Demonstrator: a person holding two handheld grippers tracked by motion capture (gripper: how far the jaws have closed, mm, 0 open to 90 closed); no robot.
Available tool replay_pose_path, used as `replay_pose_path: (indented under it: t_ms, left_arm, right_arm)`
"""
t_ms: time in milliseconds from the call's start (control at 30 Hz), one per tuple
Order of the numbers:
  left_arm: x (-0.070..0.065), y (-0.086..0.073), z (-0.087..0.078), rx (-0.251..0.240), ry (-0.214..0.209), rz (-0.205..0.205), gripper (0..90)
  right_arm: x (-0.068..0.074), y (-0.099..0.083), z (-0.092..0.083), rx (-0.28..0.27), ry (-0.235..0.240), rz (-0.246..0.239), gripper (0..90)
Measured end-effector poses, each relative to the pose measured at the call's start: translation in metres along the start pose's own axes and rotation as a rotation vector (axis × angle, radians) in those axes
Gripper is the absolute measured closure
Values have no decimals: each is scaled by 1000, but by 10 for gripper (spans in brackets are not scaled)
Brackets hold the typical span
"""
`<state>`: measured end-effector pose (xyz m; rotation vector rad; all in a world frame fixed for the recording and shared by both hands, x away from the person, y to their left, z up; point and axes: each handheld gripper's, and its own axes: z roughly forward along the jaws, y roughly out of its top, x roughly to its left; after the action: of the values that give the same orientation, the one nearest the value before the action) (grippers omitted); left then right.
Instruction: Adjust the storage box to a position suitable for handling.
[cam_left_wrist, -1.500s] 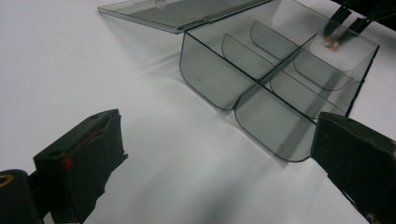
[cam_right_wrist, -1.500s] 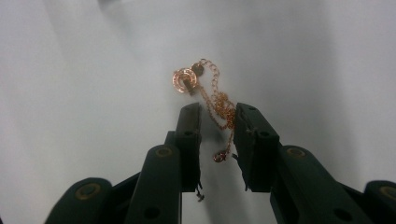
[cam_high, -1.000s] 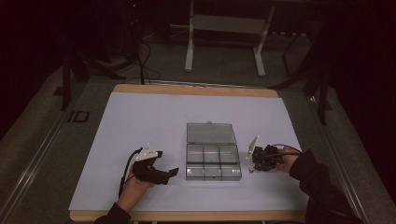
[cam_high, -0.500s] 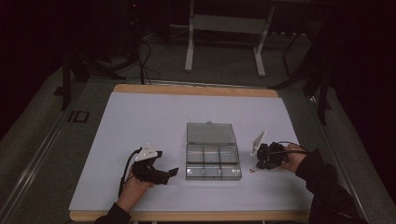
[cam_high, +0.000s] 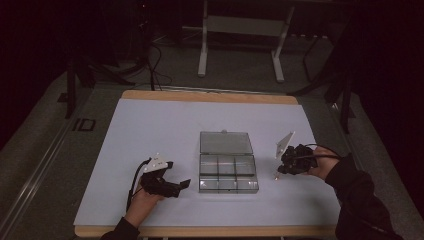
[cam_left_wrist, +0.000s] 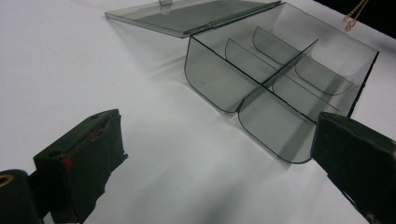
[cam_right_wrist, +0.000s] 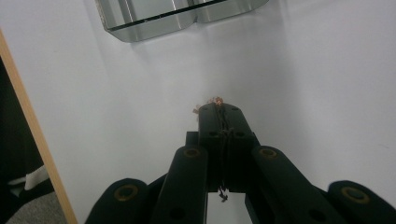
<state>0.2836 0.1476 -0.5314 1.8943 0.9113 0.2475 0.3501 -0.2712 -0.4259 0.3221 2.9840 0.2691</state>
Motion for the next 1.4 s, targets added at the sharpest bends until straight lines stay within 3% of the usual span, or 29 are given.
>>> replay_pose_path:
  t_ms: [233, 533, 1067, 1400]
  left_arm:
    - [-2, -1, 1, 9, -1, 12, 32]
    - [-2, -1, 0, 8, -3, 6, 32]
    - [-1, -2, 0, 3, -7, 3, 32]
    - [-1, -3, -2, -2, -10, 13, 32]
  right_arm:
    - [-4, 1, -13, -22, -10, 1, 883]
    - [-9, 11, -33, -40, -26, -35, 883]
    - [-20, 44, -42, -34, -14, -117, 883]
    - [-18, 69, -42, -49, -8, -157, 883]
